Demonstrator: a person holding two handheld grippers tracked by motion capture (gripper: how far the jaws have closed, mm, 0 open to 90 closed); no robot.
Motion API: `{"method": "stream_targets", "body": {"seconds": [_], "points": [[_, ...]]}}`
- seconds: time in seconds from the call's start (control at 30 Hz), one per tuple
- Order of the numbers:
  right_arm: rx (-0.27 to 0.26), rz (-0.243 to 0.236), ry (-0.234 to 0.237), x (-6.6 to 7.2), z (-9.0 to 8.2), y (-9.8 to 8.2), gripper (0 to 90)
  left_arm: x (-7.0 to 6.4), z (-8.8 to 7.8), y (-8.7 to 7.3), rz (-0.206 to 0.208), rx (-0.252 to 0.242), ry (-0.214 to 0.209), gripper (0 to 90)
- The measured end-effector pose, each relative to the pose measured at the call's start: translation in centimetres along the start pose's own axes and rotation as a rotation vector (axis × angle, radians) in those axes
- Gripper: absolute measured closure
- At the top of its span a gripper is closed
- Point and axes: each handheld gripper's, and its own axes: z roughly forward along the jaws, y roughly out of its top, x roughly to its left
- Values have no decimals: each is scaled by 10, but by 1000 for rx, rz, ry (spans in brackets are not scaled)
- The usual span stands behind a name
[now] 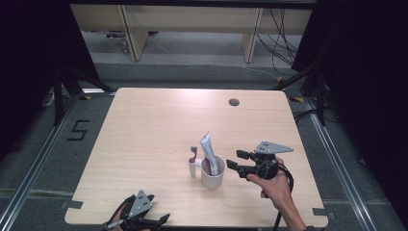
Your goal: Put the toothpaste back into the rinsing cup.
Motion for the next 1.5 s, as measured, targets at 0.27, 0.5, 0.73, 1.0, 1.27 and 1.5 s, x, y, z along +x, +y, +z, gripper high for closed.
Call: {"method": "stream_targets", "body": {"seconds": [0.27, 0.5, 0.73, 1.0, 1.27, 1.5], "points": [[5, 16, -26, -8, -8, -6, 394, 0, 0, -1, -5, -8, -7, 176], [13, 28, -54, -16, -15, -18, 383, 0, -1, -1, -1, -4, -5, 176], [20, 37, -88, -24, -27, -27, 359, 1, -2, -1, 3, 6, 5, 176], [30, 38, -115, -26, -34, -34, 318, 2, -3, -1, 15, 14, 8, 176], [48, 30, -138, -24, -39, -42, 271, 0, -2, -1, 2, 3, 2, 176], [77, 59, -137, -20, -43, -49, 269, 0, -2, -1, 10, 9, 7, 176]]}}
